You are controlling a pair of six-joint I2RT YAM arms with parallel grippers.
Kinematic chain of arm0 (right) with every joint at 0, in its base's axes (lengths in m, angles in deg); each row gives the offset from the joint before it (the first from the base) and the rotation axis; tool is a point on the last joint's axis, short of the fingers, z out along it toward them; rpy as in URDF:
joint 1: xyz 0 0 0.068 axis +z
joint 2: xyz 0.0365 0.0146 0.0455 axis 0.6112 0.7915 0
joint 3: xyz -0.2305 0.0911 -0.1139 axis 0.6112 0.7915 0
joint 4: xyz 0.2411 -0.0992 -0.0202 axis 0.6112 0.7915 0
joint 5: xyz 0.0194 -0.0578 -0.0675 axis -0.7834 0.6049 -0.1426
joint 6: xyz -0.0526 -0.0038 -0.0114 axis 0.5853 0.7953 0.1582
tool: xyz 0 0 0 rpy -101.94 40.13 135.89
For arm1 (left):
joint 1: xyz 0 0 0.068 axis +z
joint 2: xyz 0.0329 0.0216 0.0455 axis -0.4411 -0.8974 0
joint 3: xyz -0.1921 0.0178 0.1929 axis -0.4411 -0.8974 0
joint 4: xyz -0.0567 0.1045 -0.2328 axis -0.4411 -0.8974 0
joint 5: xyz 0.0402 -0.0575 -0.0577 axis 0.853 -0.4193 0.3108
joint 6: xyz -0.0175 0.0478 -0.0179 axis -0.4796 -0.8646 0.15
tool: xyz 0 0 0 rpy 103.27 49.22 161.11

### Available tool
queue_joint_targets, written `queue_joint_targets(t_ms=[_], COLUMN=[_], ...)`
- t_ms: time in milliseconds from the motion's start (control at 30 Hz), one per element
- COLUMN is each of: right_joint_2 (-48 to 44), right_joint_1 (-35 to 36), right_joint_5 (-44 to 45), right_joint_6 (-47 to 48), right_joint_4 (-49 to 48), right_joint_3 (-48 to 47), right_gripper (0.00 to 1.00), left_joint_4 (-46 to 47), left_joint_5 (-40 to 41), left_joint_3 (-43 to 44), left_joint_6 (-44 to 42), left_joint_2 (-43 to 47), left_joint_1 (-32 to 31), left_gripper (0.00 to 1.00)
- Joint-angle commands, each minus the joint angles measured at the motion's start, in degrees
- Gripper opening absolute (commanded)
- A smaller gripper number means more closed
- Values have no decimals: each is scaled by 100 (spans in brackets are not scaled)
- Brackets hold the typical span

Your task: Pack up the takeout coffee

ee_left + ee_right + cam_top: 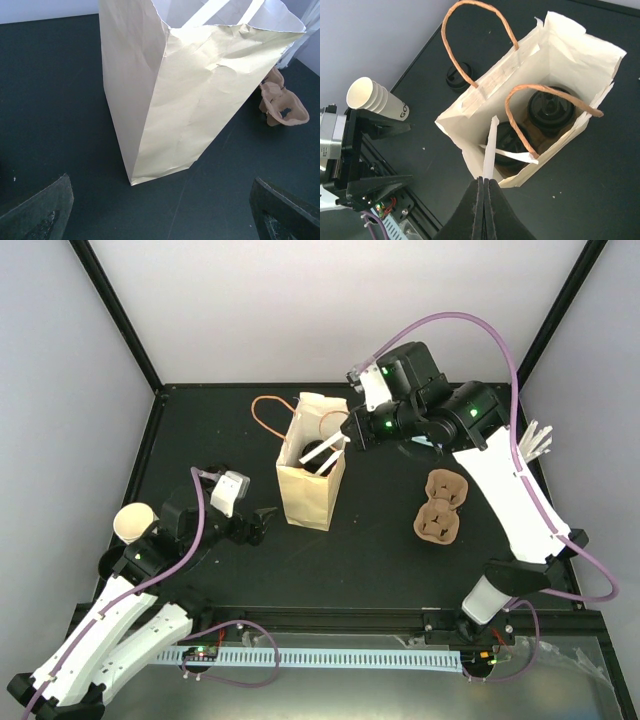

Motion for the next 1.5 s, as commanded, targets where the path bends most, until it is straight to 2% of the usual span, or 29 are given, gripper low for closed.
queue_joint_targets(t_ms=[0,233,267,300,367,433,500,667,900,1067,1133,1233,1267,1367,1467], right_joint_2=[45,373,438,484,575,582,505,107,-1110,-2694,-3505,-4596,-4856,-5257,-5253], right_joint_1=[43,50,60,71,83,81,81,72,73,78,75,78,77,74,74], right_joint_5=[-326,-745,-789,-798,-698,-528,-377,319,1381,1481,1193,1350,1302,1314,1655], right_joint_6=[109,112,111,113,107,88,58,-37,-193,-95,98,-9,42,87,32], right_joint_4=[99,29,25,19,33,21,-49,-341,-1455,-3047,-4110,-5332,-5598,-5881,-5677], right_joint_3=[43,-66,-76,-87,-131,-156,-131,296,2008,4099,5363,6836,7208,7861,8072], right_gripper=[1,2,5,13,35,45,51,52,52,53,61,84,88,99,100], left_joint_4=[68,70,62,55,59,60,55,51,33,-35,-44,20,31,44,86], left_joint_5=[53,59,62,64,68,74,77,99,157,272,280,297,281,249,214], left_joint_3=[39,39,39,39,32,39,34,45,64,136,152,112,95,78,65], left_joint_6=[-57,-57,-62,-60,-59,-57,-57,-49,-45,-39,-52,-57,-60,-67,-70], left_joint_2=[-24,-25,-25,-28,-27,-28,-25,-47,-138,-197,-158,-67,-43,-25,-42], left_joint_1=[24,23,27,29,28,25,29,22,24,27,23,27,22,29,22], left_gripper=[99,99,99,99,99,99,99,99,99,99,99,99,99,99,99])
